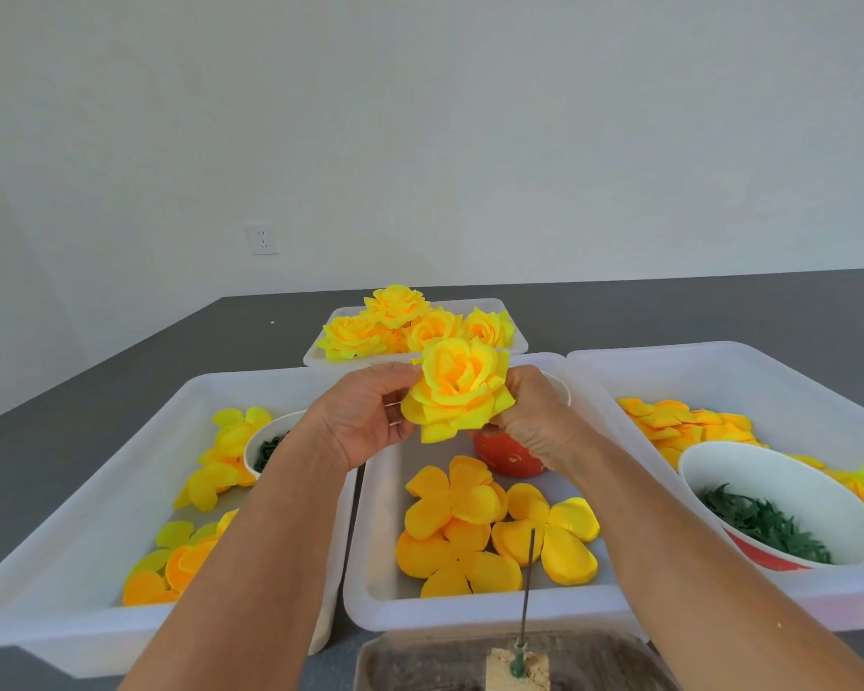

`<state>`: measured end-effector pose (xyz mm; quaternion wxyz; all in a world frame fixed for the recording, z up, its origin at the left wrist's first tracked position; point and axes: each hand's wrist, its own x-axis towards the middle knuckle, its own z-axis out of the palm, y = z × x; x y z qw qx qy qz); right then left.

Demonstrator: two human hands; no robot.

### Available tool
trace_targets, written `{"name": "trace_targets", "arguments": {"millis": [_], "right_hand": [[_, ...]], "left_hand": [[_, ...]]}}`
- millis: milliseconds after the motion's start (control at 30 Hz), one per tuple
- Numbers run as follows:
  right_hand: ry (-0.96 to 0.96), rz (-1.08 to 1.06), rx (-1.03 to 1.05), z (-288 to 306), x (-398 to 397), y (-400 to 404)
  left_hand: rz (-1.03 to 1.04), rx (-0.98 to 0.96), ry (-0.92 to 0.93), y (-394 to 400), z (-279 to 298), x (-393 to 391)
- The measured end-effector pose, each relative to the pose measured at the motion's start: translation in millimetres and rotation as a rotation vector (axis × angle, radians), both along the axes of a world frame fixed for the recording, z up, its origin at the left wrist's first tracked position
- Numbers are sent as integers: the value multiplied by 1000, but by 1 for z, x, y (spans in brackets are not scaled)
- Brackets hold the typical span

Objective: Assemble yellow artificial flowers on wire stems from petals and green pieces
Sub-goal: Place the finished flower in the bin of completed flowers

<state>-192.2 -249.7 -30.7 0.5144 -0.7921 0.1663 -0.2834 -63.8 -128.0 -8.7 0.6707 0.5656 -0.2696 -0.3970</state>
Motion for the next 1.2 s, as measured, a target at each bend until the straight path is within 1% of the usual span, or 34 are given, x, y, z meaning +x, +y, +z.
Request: {"name": "trace_targets", "arguments": {"millis": [67,100,200,300,333,400,467,533,567,600,700,733,800,867,933,1033,1133,1200], "right_hand": [[26,-73,-134,-3,2,-4],[22,-88,-152,-4,2,-5],[-41,-81,-120,-3,2,-5],[-74,-20,-31,1,-2,-1],[-55,4,-13,1,-2,-1],[5,18,-14,1,-1,0],[92,-26,-92,1,0,0],[149,-53,-122,0,2,-1],[151,-55,-104,0,2,-1],[136,-50,-74,0,2,-1],[32,-24,125,2,0,0],[-4,-31,204,2,0,0],[-42,-69,344,4,-2,-2],[-39,-105,415,4,-2,-2],[-27,-131,440,4,-1,-2],[-24,-149,437,3,0,-4],[-18,-137,342,2,0,-3],[-8,-136,185,2,0,-2]], "left_hand": [[10,0,-22,1,0,0],[14,-1,-23,1,0,1],[59,0,-45,1,0,2],[131,9,-145,-1,-1,2],[171,17,-209,-2,-1,1],[268,43,-405,-4,-3,0],[329,59,-617,-6,-5,-1],[350,48,-724,-7,-6,-2],[358,25,-707,-6,-5,-2],[361,-10,-638,-5,-4,-2],[308,-102,-367,-2,2,-6],[279,-123,-315,-2,3,-7],[274,-158,-276,-1,6,-9],[328,-183,-293,0,7,-11],[359,-207,-343,1,8,-13],[325,-223,-470,0,7,-14],[299,-211,-627,-2,3,-15],[292,-223,-656,-3,2,-14]]}}
